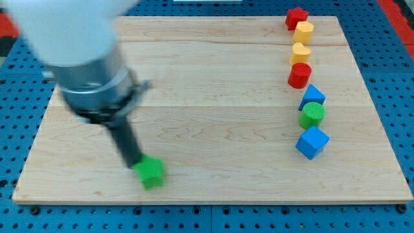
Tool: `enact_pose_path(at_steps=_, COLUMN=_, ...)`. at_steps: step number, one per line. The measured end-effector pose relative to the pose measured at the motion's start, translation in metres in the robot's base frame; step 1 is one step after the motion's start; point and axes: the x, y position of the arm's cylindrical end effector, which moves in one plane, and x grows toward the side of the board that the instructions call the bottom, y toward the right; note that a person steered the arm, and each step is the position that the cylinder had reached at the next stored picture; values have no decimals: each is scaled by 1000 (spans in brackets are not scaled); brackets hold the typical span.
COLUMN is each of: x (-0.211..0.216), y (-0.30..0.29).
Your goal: Move the green star to the bottom of the blue cube
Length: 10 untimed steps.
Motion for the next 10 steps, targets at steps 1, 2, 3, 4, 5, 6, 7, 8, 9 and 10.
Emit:
enact_pose_path(at_steps=1, x=-4, y=15)
enact_pose_path(at_steps=2, x=-7, y=-54)
enact_pose_path(at_steps=3, x=33, y=-26)
enact_pose_path(at_steps=4, x=48, y=31)
enact_pose_path(at_steps=5, x=41, y=77)
enact_pose_path(at_steps=6, x=37, y=23)
enact_pose_path(at_steps=7, x=32, y=41)
enact_pose_path(at_steps=8, x=10, y=105)
enact_pose_path(at_steps=9, x=4, y=160)
enact_pose_path(at_steps=10, x=5, y=189)
